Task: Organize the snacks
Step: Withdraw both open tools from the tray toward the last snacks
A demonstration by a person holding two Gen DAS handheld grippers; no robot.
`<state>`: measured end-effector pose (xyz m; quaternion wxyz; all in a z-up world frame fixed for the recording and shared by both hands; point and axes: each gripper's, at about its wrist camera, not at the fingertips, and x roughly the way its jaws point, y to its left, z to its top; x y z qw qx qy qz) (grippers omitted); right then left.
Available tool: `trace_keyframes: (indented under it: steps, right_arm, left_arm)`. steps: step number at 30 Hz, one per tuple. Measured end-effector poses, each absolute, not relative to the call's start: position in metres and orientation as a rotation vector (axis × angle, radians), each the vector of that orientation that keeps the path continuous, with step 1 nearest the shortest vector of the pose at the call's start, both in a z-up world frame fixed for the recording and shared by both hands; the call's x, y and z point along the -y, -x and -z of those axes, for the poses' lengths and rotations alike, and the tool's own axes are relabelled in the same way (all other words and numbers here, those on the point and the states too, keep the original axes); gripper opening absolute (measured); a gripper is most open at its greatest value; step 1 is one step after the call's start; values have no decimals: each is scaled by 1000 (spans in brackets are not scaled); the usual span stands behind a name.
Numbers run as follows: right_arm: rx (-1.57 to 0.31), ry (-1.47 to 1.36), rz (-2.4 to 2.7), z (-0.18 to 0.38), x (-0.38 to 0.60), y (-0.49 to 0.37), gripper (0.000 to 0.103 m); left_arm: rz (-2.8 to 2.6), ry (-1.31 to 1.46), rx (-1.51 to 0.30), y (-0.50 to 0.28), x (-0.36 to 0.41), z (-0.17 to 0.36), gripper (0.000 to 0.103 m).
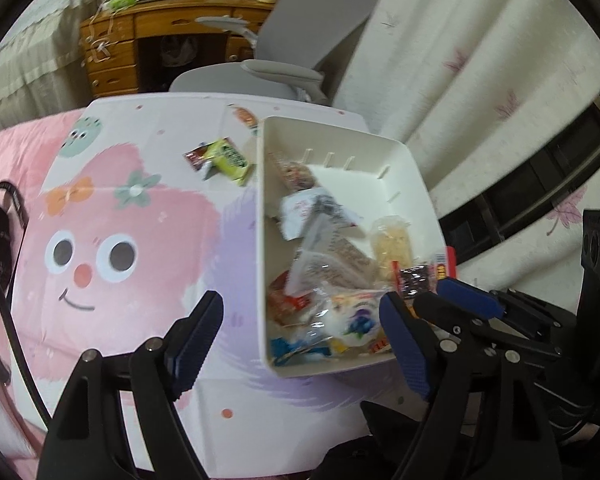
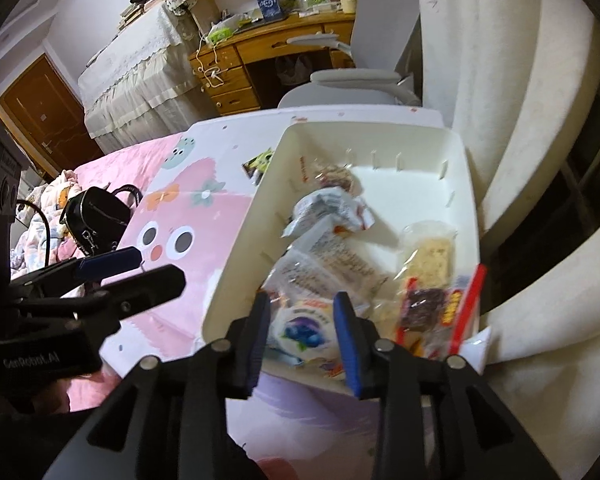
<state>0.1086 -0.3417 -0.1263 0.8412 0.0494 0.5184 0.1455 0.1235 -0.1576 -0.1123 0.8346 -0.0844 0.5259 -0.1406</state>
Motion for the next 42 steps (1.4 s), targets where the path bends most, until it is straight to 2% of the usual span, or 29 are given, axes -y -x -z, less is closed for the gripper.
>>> trace_keyframes:
  steps: [9,22,35,42]
  right_arm:
    - [-1144,-175,-264,133,301,-102,46]
    - [-1119,-336,-120,119,234,-107,54]
    - [-1113,-640,74,136,187,-118,55]
    - [-1059,-742,135,142,168,-141,67]
  left_arm:
    - [271,179,-1153,-118,84,120,79]
    - [431,16,-1200,-142,-14,121,81]
    - [560,-131,-1151,-209,-49,123,81]
    - [611,-176,-1116,-254,-48,123,81]
